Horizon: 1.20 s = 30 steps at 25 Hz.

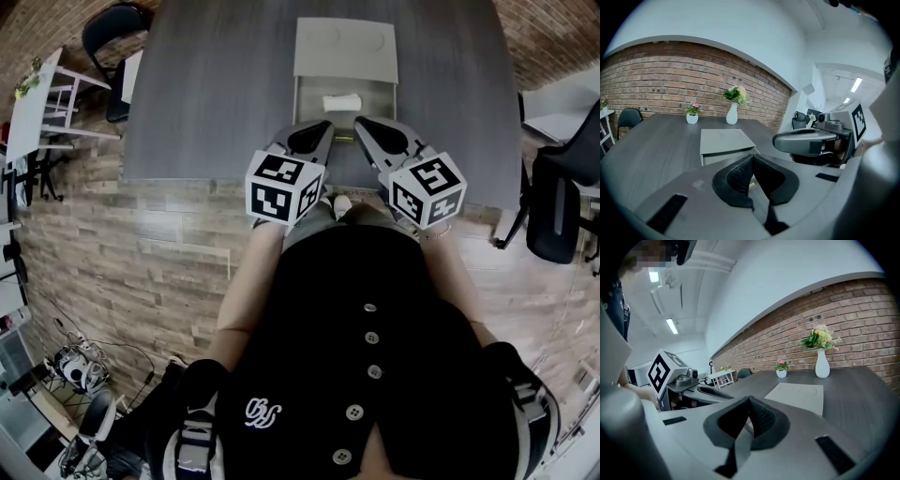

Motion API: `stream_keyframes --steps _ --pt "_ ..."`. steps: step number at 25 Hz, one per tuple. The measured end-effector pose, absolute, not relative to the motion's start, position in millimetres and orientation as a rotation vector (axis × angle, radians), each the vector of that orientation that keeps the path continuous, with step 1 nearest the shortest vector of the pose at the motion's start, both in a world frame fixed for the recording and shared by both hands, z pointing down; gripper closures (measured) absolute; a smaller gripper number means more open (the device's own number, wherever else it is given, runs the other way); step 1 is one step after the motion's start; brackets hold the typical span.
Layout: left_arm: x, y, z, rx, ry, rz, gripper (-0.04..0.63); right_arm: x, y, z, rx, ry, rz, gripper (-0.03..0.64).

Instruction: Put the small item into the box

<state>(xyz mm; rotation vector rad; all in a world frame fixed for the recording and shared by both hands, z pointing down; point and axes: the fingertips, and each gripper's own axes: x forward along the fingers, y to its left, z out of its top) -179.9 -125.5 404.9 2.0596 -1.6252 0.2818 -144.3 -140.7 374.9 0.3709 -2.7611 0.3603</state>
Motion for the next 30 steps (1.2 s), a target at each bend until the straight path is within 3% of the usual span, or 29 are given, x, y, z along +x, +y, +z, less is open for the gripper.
stream_keyframes --steps 30 --pt "-175.0 -116.7 408.3 2.095 -1.586 0.278 0.581 -141.8 -129.3 384.8 0.427 -2.738 0.367 0.614"
